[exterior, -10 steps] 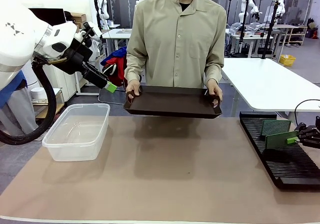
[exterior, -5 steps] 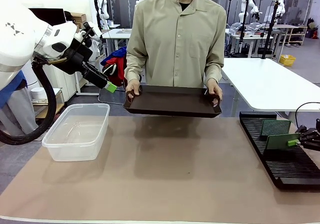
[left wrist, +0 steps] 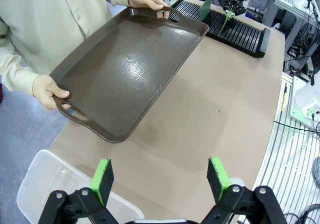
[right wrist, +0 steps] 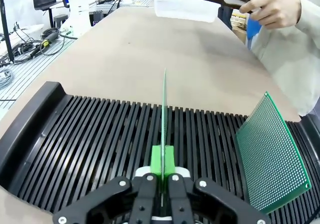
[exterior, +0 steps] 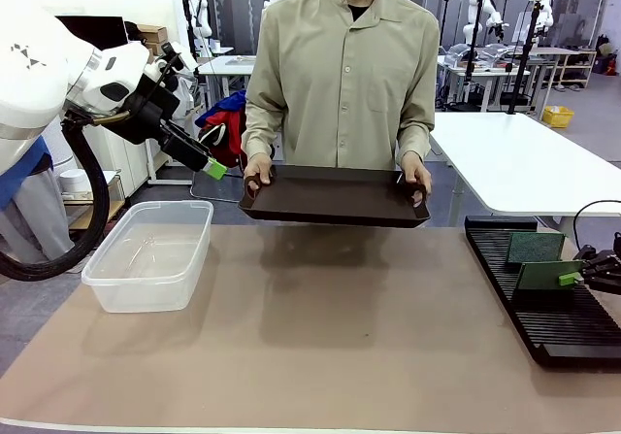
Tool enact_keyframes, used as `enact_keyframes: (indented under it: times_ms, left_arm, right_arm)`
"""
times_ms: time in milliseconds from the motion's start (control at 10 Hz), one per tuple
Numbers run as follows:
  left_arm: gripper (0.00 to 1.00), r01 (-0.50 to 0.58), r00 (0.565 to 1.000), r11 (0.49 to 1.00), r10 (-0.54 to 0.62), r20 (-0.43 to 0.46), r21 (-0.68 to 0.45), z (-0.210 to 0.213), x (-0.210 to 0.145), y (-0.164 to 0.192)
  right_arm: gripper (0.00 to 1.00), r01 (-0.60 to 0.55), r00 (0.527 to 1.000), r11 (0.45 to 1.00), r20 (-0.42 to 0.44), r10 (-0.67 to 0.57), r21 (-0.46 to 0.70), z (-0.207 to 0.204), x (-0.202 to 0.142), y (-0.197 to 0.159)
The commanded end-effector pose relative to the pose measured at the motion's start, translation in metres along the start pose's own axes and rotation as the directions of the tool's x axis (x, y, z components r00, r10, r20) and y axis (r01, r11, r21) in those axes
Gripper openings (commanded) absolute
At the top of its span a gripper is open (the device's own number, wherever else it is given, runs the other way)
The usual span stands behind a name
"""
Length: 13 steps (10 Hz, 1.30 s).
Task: Sort PCBs into racks and boxes based on the side picked up.
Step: If the short side of the Blank PCB is picked up, insert it into the PCB Rack ; if the long side is picked up, place it in the Organizing box.
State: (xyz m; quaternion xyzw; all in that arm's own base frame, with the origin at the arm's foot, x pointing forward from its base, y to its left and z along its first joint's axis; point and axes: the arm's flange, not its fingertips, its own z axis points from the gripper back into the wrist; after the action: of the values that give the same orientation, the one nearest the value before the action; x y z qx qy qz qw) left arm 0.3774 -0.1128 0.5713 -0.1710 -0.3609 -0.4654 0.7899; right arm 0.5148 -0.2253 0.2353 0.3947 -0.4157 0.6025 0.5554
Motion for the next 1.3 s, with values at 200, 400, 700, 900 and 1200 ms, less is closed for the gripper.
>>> enact_keyframes:
  times_ms: [200,400,700,900,1200]
  left_arm:
    - [1.0,0.003,1.0,1.0,-0.003,-0.004,-0.005,-0.001,-0.002,0.0]
    - [1.0,0.003,1.0,1.0,-0.003,-0.004,-0.005,-0.001,-0.002,0.0]
    - [1.0,0.003,1.0,1.0,-0.003,-0.004,-0.005,-0.001,-0.002,0.0]
    - [1.0,0.003,1.0,1.0,-0.003,-0.004,-0.005,-0.001,-0.002,0.0]
    - [1.0,0.003,1.0,1.0,-0.003,-0.004,-0.005,-0.001,-0.002,0.0]
  right_arm:
    - [0.22,0.052,0.995,0.997,-0.089,-0.047,0.052,-0.011,-0.03,0.013]
    - [0.41,0.047,0.995,0.998,-0.088,-0.043,0.049,-0.01,-0.029,0.013]
    - [0.66,0.023,0.996,0.999,-0.088,-0.019,0.043,-0.009,-0.024,0.016]
    - [0.86,0.01,0.996,0.999,-0.089,-0.007,0.036,-0.006,-0.019,0.02]
    - [1.0,-0.021,0.997,1.0,-0.078,0.02,-0.011,0.005,-0.006,0.028]
